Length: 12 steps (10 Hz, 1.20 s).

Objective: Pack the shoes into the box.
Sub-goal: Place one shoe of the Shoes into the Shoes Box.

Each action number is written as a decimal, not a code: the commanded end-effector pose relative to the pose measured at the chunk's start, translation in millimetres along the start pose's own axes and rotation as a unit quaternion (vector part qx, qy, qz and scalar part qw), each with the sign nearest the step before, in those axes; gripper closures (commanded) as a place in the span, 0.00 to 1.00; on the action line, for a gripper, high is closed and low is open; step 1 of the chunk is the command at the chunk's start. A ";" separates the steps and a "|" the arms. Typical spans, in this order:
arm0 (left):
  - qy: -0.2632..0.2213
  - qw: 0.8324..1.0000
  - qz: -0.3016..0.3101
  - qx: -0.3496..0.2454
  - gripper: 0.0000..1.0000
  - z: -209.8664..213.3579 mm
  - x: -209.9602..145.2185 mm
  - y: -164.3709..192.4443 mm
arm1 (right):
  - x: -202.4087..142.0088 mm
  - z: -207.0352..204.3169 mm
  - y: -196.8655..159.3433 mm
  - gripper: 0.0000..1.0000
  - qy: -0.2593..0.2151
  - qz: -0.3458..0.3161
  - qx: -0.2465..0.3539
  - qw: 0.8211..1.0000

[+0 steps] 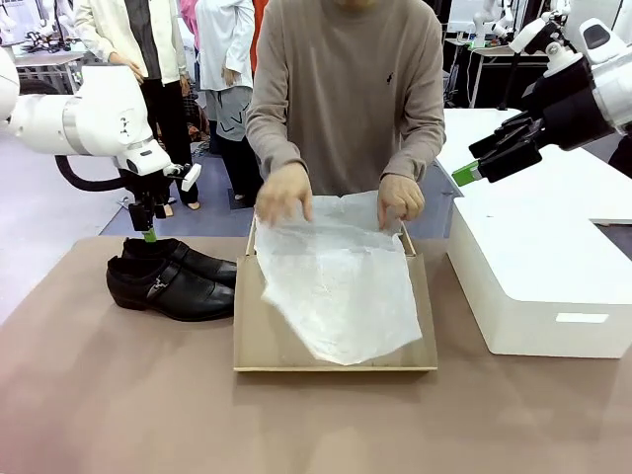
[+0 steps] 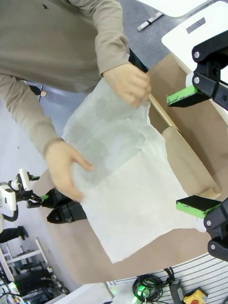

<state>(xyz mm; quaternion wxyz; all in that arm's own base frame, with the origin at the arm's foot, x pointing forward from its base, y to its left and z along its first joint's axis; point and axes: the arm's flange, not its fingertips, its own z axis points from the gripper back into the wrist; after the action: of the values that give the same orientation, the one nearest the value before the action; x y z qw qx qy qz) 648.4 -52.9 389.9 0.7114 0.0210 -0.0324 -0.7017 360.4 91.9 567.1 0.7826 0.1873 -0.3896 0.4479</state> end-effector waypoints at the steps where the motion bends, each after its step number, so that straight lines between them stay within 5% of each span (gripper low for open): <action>1: -0.011 1.000 -0.006 -0.015 0.00 -1.9 -0.3 7.9 | 0.0 -1.7 -3.6 0.00 -0.010 0.009 0.006 1.000; 12: -0.017 0.996 0.004 -0.082 0.00 -37.3 2.0 17.2 | 0.0 -1.7 -3.6 0.00 -0.010 0.009 0.006 1.000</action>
<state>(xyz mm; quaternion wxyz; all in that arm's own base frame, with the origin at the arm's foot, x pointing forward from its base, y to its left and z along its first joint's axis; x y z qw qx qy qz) 663.4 -55.6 350.6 0.7118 -0.0330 0.0171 -0.7014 360.4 91.7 567.1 0.7827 0.1871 -0.3897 0.4478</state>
